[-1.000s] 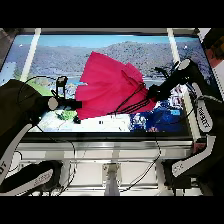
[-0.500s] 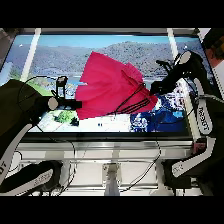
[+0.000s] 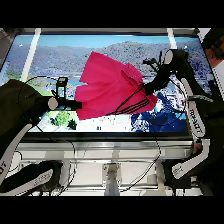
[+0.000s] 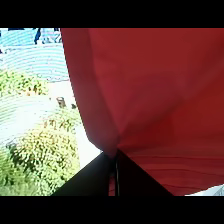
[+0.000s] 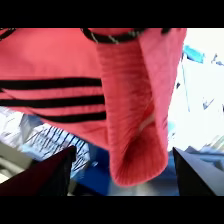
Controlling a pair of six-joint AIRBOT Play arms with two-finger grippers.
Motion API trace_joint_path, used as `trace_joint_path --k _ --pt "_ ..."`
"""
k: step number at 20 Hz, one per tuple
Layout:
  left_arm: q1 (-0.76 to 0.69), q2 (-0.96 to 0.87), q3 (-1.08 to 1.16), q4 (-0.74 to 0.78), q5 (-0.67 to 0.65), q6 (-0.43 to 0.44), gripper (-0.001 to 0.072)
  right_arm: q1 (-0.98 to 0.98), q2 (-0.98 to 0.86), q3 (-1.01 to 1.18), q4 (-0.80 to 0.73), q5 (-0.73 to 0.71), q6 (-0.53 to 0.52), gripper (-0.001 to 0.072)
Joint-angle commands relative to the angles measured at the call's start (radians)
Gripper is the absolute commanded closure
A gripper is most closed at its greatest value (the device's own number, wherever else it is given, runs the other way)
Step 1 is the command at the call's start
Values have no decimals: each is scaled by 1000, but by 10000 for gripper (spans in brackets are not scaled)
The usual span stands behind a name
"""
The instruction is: Fold the clothes and pants, and hang the long-sleeved shirts on hangers.
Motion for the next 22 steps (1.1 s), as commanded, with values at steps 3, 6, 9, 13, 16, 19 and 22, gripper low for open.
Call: trace_joint_path --k 3,6,9,13,16,19,22 --pt "-1 1 1 0 -25 28 699 23 -13 -3 -72 -23 -45 28" --pt "-1 1 1 0 -26 28 698 27 -13 -50 -74 -21 -47 28" --pt "-1 1 1 0 -25 28 699 34 -13 -97 -73 -21 -71 28" --pt "-1 1 1 0 -25 27 699 33 -14 -124 -80 -53 -72 32" --pt "-1 1 1 0 -24 28 699 33 -14 -124 -80 -63 -71 511" --pt "0 1 1 0 -2 50 700 32 -14 -124 -80 -51 -55 695" --pt "0 1 1 0 57 50 700 1 -12 -124 -14 -60 143 701"
